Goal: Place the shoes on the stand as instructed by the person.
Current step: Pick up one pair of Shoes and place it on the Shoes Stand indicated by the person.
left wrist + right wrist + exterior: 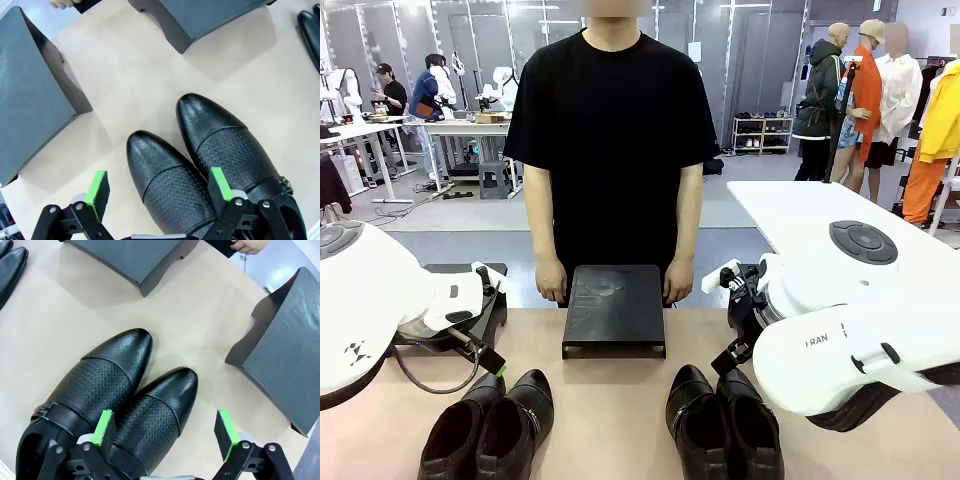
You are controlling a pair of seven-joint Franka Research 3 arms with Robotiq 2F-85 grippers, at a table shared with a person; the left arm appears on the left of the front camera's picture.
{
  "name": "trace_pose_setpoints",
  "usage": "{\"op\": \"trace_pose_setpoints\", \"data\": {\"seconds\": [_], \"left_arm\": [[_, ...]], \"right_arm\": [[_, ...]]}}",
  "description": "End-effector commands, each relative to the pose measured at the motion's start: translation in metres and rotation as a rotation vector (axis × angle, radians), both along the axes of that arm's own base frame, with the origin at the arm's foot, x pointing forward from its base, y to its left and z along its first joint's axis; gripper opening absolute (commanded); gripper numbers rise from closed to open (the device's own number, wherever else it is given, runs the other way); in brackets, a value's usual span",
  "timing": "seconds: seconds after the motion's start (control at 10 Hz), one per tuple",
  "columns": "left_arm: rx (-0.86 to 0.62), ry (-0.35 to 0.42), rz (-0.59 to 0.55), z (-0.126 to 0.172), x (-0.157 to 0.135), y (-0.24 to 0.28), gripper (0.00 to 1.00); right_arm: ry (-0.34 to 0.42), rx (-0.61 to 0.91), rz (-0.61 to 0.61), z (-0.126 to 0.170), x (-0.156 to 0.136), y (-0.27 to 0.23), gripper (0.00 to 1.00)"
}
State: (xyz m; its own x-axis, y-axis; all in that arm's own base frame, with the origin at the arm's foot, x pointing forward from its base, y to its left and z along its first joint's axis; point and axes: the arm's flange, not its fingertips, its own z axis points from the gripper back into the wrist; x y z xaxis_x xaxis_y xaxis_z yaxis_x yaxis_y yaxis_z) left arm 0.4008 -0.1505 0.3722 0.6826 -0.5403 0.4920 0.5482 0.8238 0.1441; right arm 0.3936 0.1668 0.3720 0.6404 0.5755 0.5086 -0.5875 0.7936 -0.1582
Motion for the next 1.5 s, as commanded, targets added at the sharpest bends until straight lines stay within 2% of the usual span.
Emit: {"op": "trace_pose_setpoints", "data": {"seconds": [0.0, 0.8, 0.9, 1.0, 1.2, 1.4], "left_arm": [[0.0, 0.0, 0.0, 0.0, 0.0, 0.0, 1.0], [0.0, 0.0, 0.0, 0.0, 0.0, 0.0, 1.0], [0.001, -0.001, -0.003, 0.0, 0.0, -0.001, 1.0], [0.028, 0.007, 0.022, 0.023, 0.007, 0.001, 1.0], [-0.051, 0.028, 0.029, 0.076, 0.014, 0.012, 1.0], [-0.161, 0.056, 0.011, 0.12, 0.007, 0.027, 1.0]], "right_arm": [[0.0, 0.0, 0.0, 0.0, 0.0, 0.0, 1.0], [0.0, -0.001, 0.001, 0.0, 0.0, 0.0, 1.0], [-0.009, 0.002, 0.024, 0.022, 0.004, 0.001, 1.0], [-0.038, 0.053, 0.023, 0.048, 0.007, 0.001, 1.0], [-0.058, 0.118, 0.026, 0.102, 0.007, -0.007, 1.0], [0.003, 0.213, 0.031, 0.131, 0.005, -0.028, 1.0]]}}
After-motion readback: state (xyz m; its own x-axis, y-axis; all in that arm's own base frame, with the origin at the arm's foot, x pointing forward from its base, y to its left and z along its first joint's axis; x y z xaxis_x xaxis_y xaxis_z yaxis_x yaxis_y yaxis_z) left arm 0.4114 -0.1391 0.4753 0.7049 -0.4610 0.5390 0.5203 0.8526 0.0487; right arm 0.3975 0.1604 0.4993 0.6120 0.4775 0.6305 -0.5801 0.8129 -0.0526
